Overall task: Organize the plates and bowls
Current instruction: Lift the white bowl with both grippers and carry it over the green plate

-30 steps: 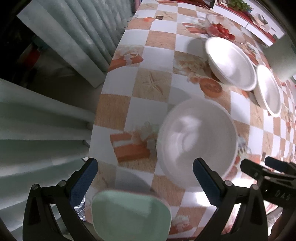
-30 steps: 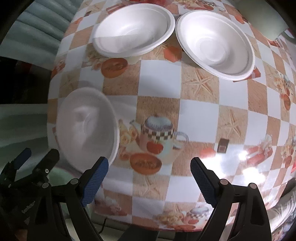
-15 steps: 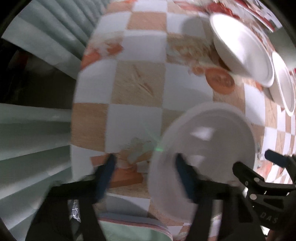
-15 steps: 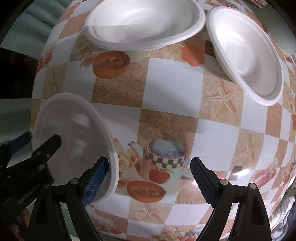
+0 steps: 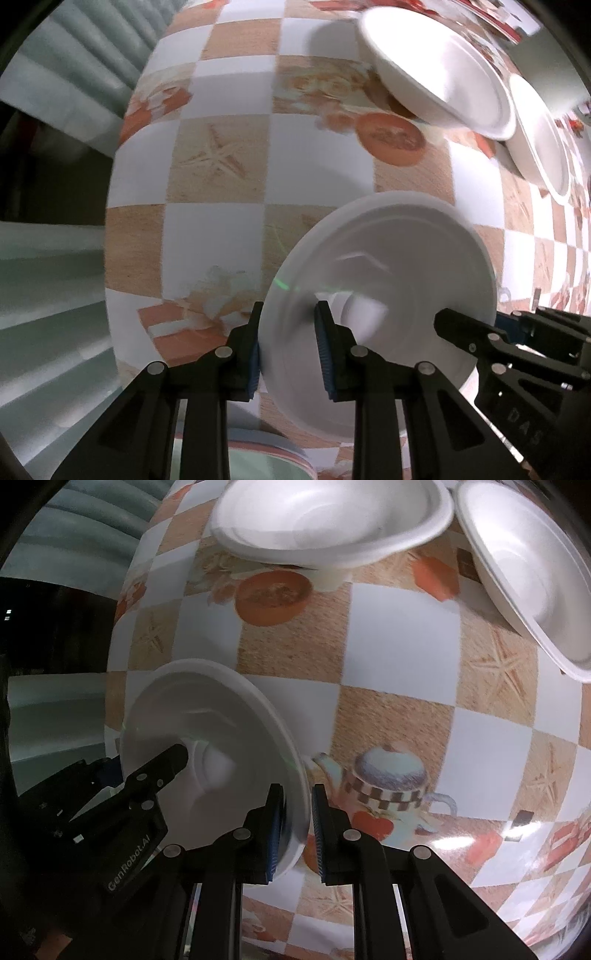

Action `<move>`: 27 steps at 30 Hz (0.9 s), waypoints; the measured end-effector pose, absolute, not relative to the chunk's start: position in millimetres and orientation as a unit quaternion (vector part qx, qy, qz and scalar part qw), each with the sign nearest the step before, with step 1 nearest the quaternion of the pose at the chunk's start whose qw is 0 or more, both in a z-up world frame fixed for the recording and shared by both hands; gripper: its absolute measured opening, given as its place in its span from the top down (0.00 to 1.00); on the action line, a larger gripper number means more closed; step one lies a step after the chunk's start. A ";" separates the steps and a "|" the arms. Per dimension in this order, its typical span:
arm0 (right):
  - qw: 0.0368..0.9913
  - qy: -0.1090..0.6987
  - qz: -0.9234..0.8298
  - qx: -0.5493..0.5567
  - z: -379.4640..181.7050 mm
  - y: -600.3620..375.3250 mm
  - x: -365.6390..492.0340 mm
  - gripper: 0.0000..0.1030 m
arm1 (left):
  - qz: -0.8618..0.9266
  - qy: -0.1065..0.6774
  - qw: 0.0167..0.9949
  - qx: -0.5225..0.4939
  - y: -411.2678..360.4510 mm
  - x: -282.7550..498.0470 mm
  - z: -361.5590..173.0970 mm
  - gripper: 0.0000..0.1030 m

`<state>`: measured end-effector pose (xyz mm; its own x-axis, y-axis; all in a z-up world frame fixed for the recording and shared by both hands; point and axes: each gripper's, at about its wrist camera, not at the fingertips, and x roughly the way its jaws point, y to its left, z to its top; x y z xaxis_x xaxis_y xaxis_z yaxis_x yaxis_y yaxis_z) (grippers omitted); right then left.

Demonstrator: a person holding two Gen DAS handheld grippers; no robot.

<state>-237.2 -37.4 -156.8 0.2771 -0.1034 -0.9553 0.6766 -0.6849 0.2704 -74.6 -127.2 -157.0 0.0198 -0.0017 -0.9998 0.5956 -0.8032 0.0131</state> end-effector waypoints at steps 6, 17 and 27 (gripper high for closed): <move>0.324 0.191 -0.568 0.732 -164.2 -0.9 -243.7 0.83 | -0.672 0.197 0.188 0.688 -83.4 -81.1 -159.2 0.73; 0.283 0.181 -0.574 0.747 -168.3 76.9 -261.1 0.83 | -0.678 0.172 0.139 0.701 -2.3 -93.2 -169.8 0.73; 0.261 0.176 -0.567 0.761 -177.7 130.0 -265.7 0.83 | -0.669 0.148 0.093 0.722 81.8 -74.0 -178.0 0.73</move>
<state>-265.7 130.0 -177.7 0.2961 -0.0277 -0.9547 0.5641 -0.8016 0.1982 -74.0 81.8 -178.0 0.0604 0.0892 -0.9942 0.3388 -0.9387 -0.0636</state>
